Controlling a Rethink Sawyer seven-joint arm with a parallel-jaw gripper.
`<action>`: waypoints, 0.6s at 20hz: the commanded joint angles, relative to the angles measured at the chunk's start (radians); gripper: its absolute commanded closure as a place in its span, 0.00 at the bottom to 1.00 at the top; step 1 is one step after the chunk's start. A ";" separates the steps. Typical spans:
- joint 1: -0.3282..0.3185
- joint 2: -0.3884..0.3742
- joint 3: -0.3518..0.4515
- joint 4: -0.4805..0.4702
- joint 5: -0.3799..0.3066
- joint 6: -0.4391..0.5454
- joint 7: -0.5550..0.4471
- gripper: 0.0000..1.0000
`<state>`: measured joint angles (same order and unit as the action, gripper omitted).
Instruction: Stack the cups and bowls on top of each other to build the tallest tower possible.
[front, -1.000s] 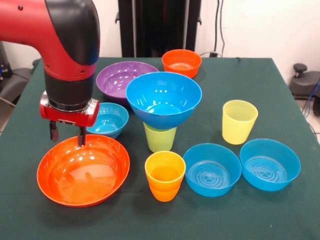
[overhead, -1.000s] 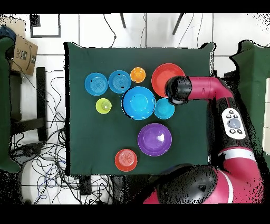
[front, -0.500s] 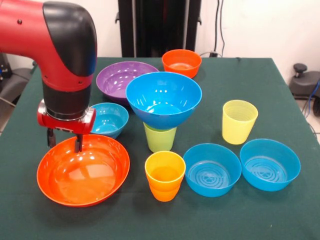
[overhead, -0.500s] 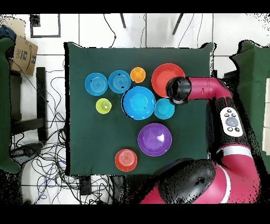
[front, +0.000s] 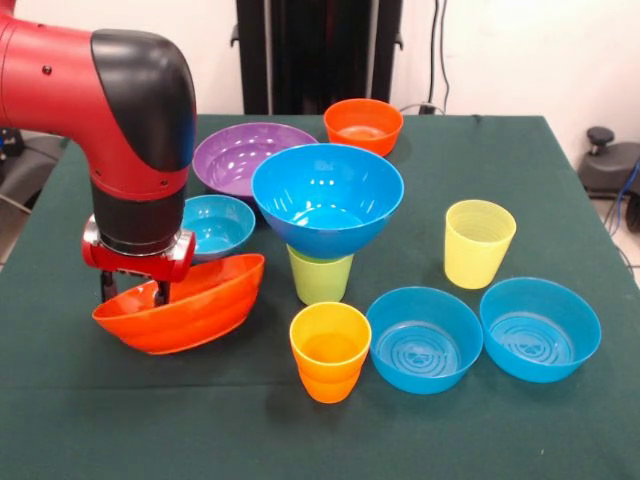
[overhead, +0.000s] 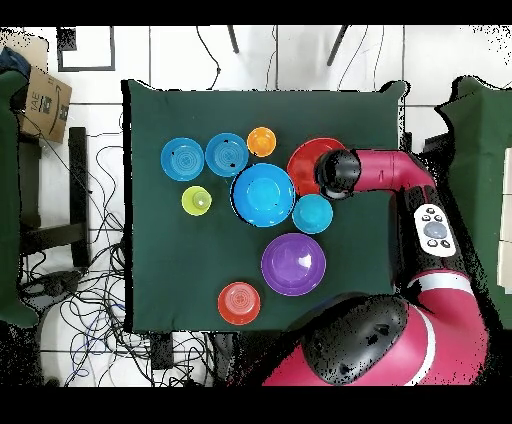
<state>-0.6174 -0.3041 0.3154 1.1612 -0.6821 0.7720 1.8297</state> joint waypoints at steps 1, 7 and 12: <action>0.014 0.060 0.012 0.021 -0.051 -0.080 -0.088 0.00; 0.000 0.053 0.023 0.030 -0.018 -0.067 -0.092 0.00; -0.004 0.045 0.026 0.031 0.005 -0.051 -0.078 0.00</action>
<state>-0.6203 -0.2953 0.3146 1.1612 -0.6776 0.7417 1.8297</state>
